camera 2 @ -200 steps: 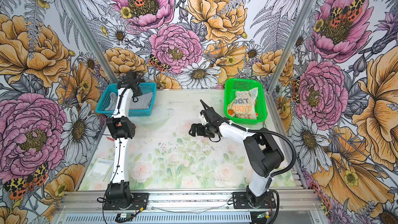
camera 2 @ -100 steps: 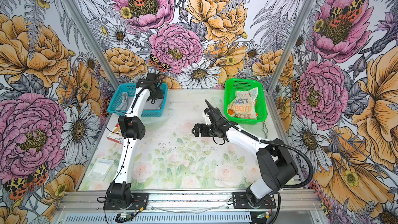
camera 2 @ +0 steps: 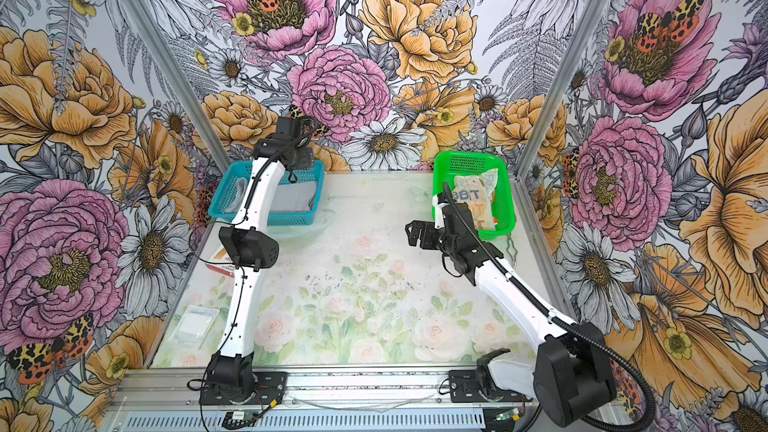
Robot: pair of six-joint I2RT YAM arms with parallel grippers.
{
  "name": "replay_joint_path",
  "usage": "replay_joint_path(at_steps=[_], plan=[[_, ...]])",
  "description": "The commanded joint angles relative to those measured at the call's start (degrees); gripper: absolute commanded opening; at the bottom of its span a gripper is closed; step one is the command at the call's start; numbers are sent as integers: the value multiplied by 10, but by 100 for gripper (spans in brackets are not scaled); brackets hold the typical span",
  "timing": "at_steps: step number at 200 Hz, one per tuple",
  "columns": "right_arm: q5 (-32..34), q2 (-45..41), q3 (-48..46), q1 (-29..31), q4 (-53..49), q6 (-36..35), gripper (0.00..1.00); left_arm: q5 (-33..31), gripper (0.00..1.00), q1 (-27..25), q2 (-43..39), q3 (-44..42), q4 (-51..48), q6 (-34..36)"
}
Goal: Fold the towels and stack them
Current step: 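Move the right gripper into the green basket while the left arm swings back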
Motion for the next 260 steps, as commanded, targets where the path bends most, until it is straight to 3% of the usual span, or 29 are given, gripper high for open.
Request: replay_joint_path(at_steps=[1, 16, 27, 41, 64, 113, 131, 152, 166, 186, 220, 260], plan=[[-29, 2, -42, -6, 33, 21, 98, 34, 92, -81, -40, -20, 2, 32], [-1, -23, -86, -27, 57, 56, 95, 137, 89, -102, -47, -47, -7, 7], [-10, -41, -105, -66, 67, 71, 93, 159, 86, -120, -45, -61, -18, 4], [-55, -64, -103, -127, 75, 70, 89, 136, 85, -159, -45, -65, -38, 22], [-51, -66, -21, -179, 26, 39, 87, 70, 89, -229, -56, -64, -68, 41], [-19, 93, 112, -244, -9, 22, 82, 28, 98, -325, -176, -114, -90, 59], [-36, 178, 168, -253, -10, 11, 81, 74, 98, -324, -259, -222, -64, 79], [-34, 263, 225, -254, -8, -4, 80, 206, 98, -324, -414, -509, 93, 153], [-24, 307, 259, -257, -11, -13, 80, 207, 98, -327, -521, -682, 185, 187], [18, 354, 304, -263, -11, -20, 81, 246, 98, -303, -639, -864, 313, 152], [30, 469, 442, -282, -34, -27, 80, 322, 98, -308, -757, -1056, 518, 32], [73, 589, 590, -280, -62, -41, 81, 282, 98, -356, -755, -1143, 644, -76]])
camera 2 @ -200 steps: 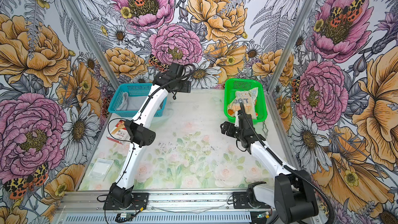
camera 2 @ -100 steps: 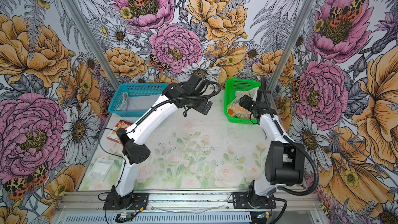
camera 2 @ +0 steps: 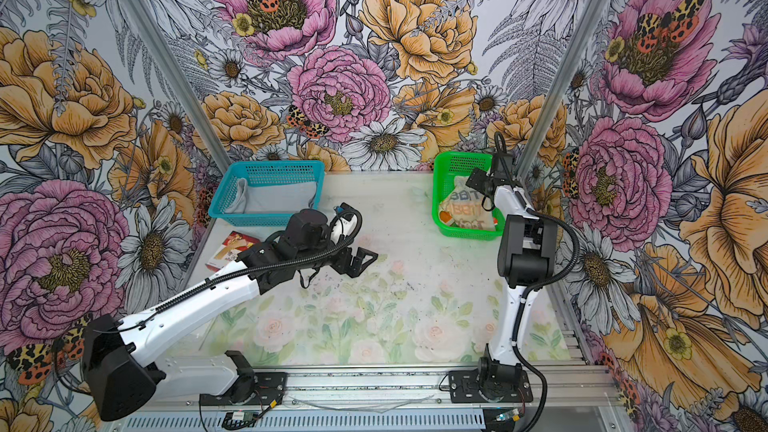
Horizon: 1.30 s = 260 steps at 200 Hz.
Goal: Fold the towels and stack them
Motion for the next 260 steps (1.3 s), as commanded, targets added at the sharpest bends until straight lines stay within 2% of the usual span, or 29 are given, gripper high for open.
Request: replay_joint_path(at_steps=[1, 18, 44, 75, 105, 112, 137, 151, 179, 205, 246, 260], plan=[[33, 62, 76, 1, -30, -15, 81, 3, 98, -21, -1, -30, 151, -90], [11, 119, 151, 1, -65, -12, 81, -2, 98, -21, -14, -50, 172, -111], [2, 174, 224, 8, -94, -13, 81, -10, 98, -7, -32, -52, 149, -102], [-11, 191, 234, 12, -99, -6, 79, -20, 98, 5, -27, -52, 137, -98], [-15, 183, 226, 18, -105, -13, 72, -24, 98, 8, -27, -62, 161, -117], [-18, 182, 225, 18, -104, -12, 68, -26, 98, 8, -29, -66, 164, -121], [-40, 178, 228, 17, -105, -3, 30, -33, 98, 14, -38, -80, 168, -134], [-47, 173, 228, 18, -104, 0, 21, -38, 98, 15, -49, -90, 170, -139], [-47, 152, 219, 18, -105, -2, 20, -37, 98, 21, -65, -103, 172, -147], [-46, 113, 203, 21, -105, -7, 12, -36, 98, 22, -68, -108, 172, -149], [-61, 36, 185, 27, -105, -11, 13, -18, 98, 21, -64, -115, 195, -152], [-77, 11, 179, 29, -106, -3, 10, -15, 98, 21, -63, -118, 199, -148]])
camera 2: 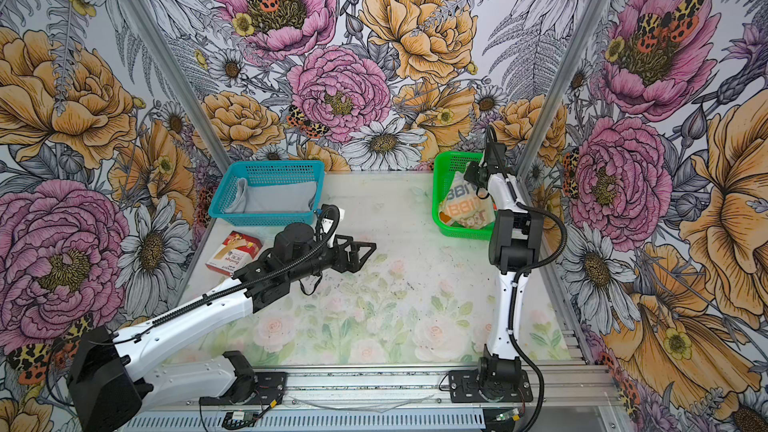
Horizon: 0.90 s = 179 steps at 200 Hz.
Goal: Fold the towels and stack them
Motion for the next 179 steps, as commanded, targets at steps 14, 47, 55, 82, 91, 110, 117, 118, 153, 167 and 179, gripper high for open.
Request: replay_joint_path(at_steps=[14, 47, 55, 82, 91, 110, 117, 118, 153, 167, 179], plan=[[-51, -97, -13, 12, 8, 9, 4, 11, 98, 5, -3, -14, 29, 0], [-125, -155, -14, 38, 9, 35, 0, -4, 98, 14, -12, -20, 35, 11], [-129, -169, -15, 44, 8, 39, 1, -5, 98, 19, -17, -20, 34, 13], [-124, -194, -36, 37, 4, 58, 3, 1, 98, 38, -33, -20, 23, 18], [-120, -194, -47, 29, 5, 57, 8, 1, 98, 40, -35, -20, 16, 19], [-134, -191, -64, 12, 5, 52, 12, 6, 98, 38, -39, -31, 14, 14], [-138, -191, -70, 6, 3, 49, 13, 7, 98, 38, -40, -35, 17, 10], [-137, -191, -71, 5, 3, 49, 13, 6, 98, 38, -40, -35, 18, 9], [-127, -209, -132, -19, 3, 31, 20, 7, 98, 39, -31, -50, 37, -6], [-138, -206, -146, -25, 2, 24, 16, 10, 98, 39, -21, -46, 38, -5], [-154, -200, -146, -27, 2, 24, 17, 12, 98, 39, -12, -39, 38, -3]])
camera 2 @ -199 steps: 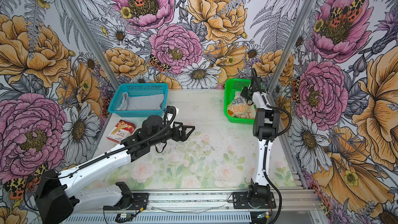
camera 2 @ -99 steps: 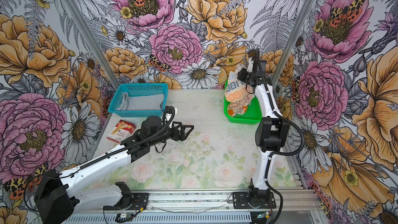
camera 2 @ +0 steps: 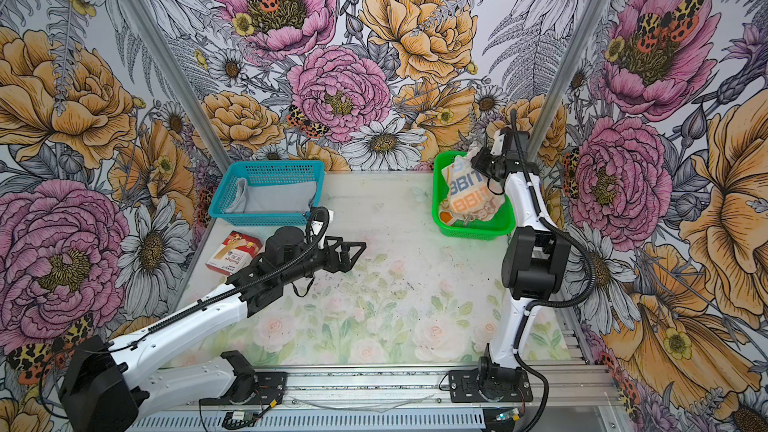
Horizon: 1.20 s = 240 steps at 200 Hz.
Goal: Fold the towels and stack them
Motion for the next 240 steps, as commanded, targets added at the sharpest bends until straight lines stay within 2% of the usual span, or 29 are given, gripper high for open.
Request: replay_joint_path(at_steps=[1, 35, 63, 79, 97, 116, 126, 156, 172, 182, 194, 213, 216, 217, 220, 222, 240], plan=[[-29, -8, -2, 1, 6, -13, 17, 13, 98, 1, 14, 9, 18, -5], [-52, -3, 15, 1, 6, -7, 21, 17, 98, -3, 32, 18, 23, -9], [-59, -7, 27, 1, 1, -9, 35, 17, 98, -7, 33, 12, 29, -10], [-67, -7, 25, 2, -3, -14, 32, 17, 98, -7, 33, 9, 29, -11], [-70, -12, 15, 1, -4, -15, 37, 18, 98, -6, 30, 9, 28, -11], [-71, -12, 8, 1, -5, -16, 21, 17, 98, -5, 29, 8, 28, -10], [-73, -11, 7, 1, -5, -14, 0, 17, 98, -4, 28, 6, 27, -11], [-66, -16, 7, 4, -4, -12, 0, 15, 98, -2, 20, -2, 30, -14], [-41, -14, 3, 6, -4, -24, 33, 15, 98, -2, 17, -4, 32, -16], [-6, 2, 9, 8, -3, -42, 41, 16, 98, -2, 18, -3, 31, -16], [32, 40, 33, 10, -4, -61, 55, 20, 98, -2, 20, 0, 26, -17], [42, 121, 93, 10, -3, -59, 60, 14, 98, -4, 16, 9, 8, -15], [45, 134, 104, 10, -4, -57, 68, 11, 98, -5, 13, 9, 5, -15], [45, 139, 108, 11, -4, -56, 72, 11, 98, -5, 12, 9, 5, -15], [46, 151, 116, 11, -4, -54, 94, 8, 98, -6, 9, 9, 3, -16], [45, 158, 123, 11, -5, -53, 98, 6, 98, -6, 8, 9, 1, -16], [59, 207, 158, 16, -4, -49, 99, -13, 98, -8, -15, -2, -9, -25]])
